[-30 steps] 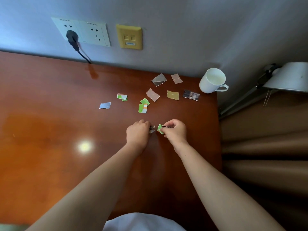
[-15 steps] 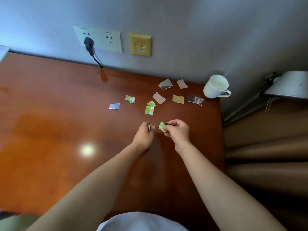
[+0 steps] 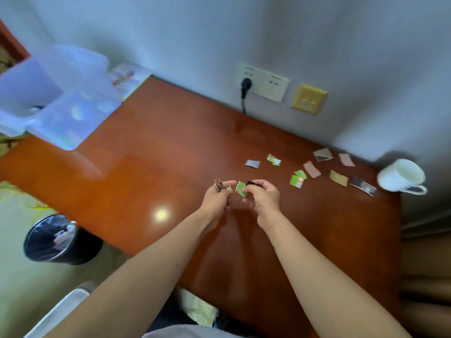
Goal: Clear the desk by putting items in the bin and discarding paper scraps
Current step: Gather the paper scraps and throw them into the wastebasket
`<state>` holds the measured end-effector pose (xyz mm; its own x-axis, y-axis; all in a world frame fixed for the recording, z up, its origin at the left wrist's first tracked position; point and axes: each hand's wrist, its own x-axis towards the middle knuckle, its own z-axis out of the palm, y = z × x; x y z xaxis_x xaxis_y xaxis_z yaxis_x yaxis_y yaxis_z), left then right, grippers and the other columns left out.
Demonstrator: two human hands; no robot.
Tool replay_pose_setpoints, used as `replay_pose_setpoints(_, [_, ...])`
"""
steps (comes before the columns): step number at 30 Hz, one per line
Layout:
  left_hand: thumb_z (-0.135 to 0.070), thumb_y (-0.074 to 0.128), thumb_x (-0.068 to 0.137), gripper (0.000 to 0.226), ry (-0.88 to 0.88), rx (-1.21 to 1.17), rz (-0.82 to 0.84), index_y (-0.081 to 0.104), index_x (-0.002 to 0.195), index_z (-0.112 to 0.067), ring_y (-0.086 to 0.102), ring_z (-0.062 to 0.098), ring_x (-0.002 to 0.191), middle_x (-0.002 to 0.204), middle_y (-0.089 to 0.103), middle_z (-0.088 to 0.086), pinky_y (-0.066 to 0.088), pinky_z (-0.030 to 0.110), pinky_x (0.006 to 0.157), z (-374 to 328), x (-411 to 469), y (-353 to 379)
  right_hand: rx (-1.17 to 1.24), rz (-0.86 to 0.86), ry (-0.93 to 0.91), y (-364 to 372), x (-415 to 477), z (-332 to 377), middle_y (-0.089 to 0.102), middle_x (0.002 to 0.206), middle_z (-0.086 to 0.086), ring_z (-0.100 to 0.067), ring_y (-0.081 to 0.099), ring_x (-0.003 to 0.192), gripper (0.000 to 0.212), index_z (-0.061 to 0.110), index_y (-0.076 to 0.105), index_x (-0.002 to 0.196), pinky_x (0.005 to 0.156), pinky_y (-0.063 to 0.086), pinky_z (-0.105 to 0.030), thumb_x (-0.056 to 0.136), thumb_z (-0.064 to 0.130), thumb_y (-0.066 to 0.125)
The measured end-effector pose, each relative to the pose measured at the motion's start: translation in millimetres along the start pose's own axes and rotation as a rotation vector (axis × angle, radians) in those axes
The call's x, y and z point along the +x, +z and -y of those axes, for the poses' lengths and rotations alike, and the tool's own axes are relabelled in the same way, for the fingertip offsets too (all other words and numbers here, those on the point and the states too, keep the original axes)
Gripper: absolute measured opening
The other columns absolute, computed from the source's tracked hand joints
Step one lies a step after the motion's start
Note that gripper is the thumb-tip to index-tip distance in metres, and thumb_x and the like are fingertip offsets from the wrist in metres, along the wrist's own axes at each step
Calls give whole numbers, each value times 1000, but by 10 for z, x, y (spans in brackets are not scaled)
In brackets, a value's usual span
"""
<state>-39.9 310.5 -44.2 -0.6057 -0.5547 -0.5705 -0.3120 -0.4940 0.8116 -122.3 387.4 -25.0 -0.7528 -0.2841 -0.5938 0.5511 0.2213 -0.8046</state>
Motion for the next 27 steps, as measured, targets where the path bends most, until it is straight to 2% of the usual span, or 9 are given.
replay_pose_setpoints(4, [-2,39,96,24,2,-133,-127,60,97,-13,40,10,52,62,45,0,32,19,43,-222,29,-977,-3,160,18,1039,-198,-137,62,74,-7,-17,58,60,25,13,56,76,56,52,-27,76,-12,61])
replay_pose_setpoints(9, [-5,40,95,24,-5,-314,-235,62,88,-13,48,10,52,66,55,-1,34,20,43,-487,83,-2322,-38,263,37,2391,-456,-329,62,77,-10,-21,60,69,24,10,56,78,52,55,-24,78,-13,59])
replay_pose_setpoints(13, [-6,39,95,24,-13,-359,-320,61,91,-13,46,11,53,66,54,-1,33,21,46,-607,85,-3401,-139,363,67,3452,-633,-540,62,79,-10,-19,62,70,23,10,56,80,55,57,-25,80,-13,60])
replay_pose_setpoints(16, [-5,38,96,25,-23,-387,-415,61,91,-13,42,13,50,63,51,3,31,21,47,-601,105,-4153,-196,473,102,4220,-805,-722,62,75,-12,-15,67,56,23,7,55,80,51,54,-23,80,-16,59])
replay_pose_setpoints(20, [-2,38,95,24,19,-492,-575,60,90,-10,45,13,52,64,53,5,32,25,49,-546,128,-5006,-292,580,149,5160,-1002,-1025,63,75,-13,-15,66,56,24,5,57,81,67,60,-30,78,-18,61])
replay_pose_setpoints(24, [0,37,95,26,33,-634,-721,58,83,-10,43,14,51,60,51,4,31,24,46,-447,101,-5717,-384,701,156,5909,-1162,-1415,63,69,-14,-19,65,58,23,7,57,78,76,60,-36,79,-16,58])
replay_pose_setpoints(27, [0,34,96,29,30,-697,-798,57,81,-10,43,13,50,55,52,1,31,22,44,-311,33,-6166,-464,787,166,6314,-1262,-1732,63,76,-16,-18,64,60,22,8,57,79,68,59,-29,81,-14,58])
